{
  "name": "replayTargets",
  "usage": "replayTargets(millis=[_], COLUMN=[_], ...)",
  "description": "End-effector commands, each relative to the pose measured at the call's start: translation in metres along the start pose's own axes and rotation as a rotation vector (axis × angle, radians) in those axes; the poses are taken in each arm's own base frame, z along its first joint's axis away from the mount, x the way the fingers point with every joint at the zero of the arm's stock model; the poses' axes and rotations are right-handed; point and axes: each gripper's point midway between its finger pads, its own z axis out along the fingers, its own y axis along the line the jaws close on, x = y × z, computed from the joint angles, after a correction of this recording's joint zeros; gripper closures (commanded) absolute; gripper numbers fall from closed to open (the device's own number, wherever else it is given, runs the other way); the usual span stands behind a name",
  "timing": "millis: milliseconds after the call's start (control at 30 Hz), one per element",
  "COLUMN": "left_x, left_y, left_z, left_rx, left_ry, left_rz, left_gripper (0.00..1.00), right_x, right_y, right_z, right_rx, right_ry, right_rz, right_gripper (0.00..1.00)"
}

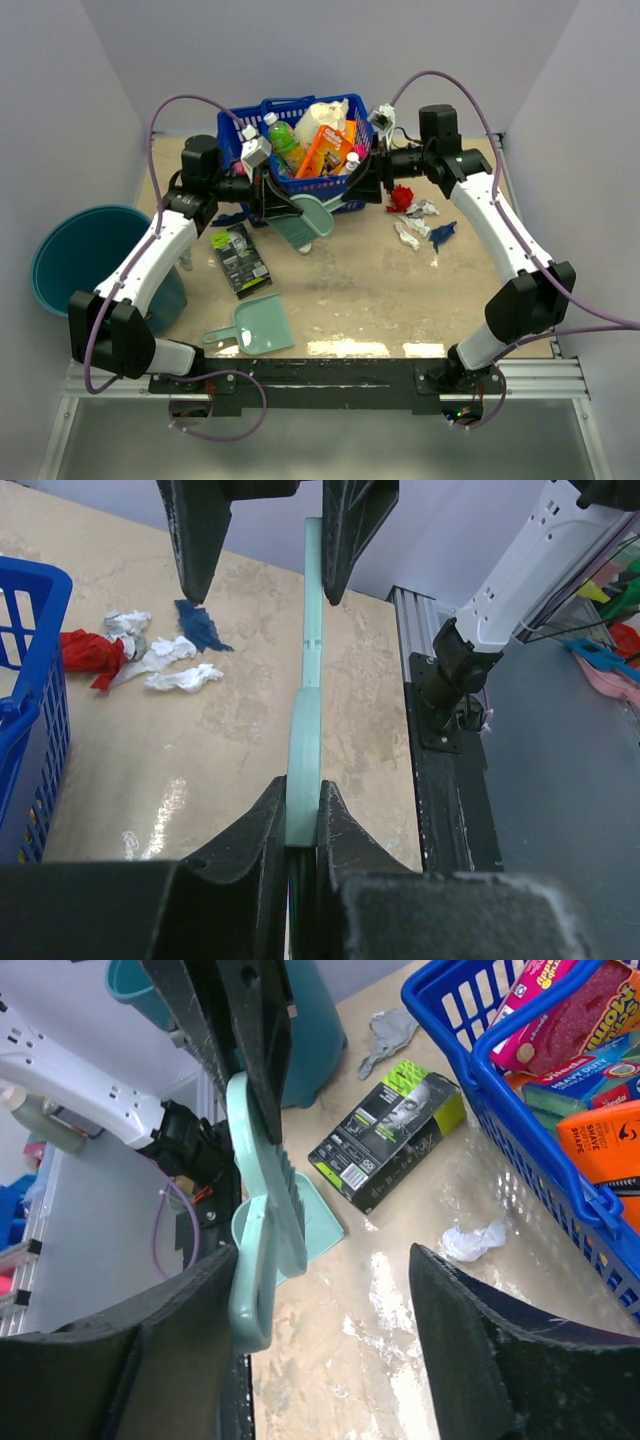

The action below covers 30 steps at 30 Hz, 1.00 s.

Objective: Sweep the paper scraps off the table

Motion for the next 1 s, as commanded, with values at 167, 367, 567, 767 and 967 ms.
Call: replayTargets(millis=[167, 367, 567, 767, 967], left_x=[-0.019, -0.020, -0.019, -0.023, -0.023], left_y=[-0.004, -0.003, -0.003, 0.000, 0.003], left_z=[-0.001, -0.001, -0.001, -0.001, -0.001], left_rx=[0.036, 0.041, 0.047, 0.044, 0.043], left_ry=[-0.027, -0.026, -0.025, -0.034, -0.033], left_rz=[0.030, 0.016, 0.008, 0.033, 0.027], left_gripper=[1.00, 1.00, 1.00, 1.00, 1.00], right_x=[-0.003, -0.001, 0.002, 0.003, 0.004], right_y=[0.023, 0.028, 0.032, 0.029, 0.029], right_z=[-0.008, -0.001, 0.010, 0.011, 0.011], right_rx=[-0.008, -0.033, -0.060, -0.062, -0.053], right_ry=[-0.004, 0.002, 0.018, 0.026, 0.033], right_rz=[-0.088, -0.095, -0.092, -0.098, -0.104], right_gripper=[0.45, 0.49, 0.58, 0.71, 0.81])
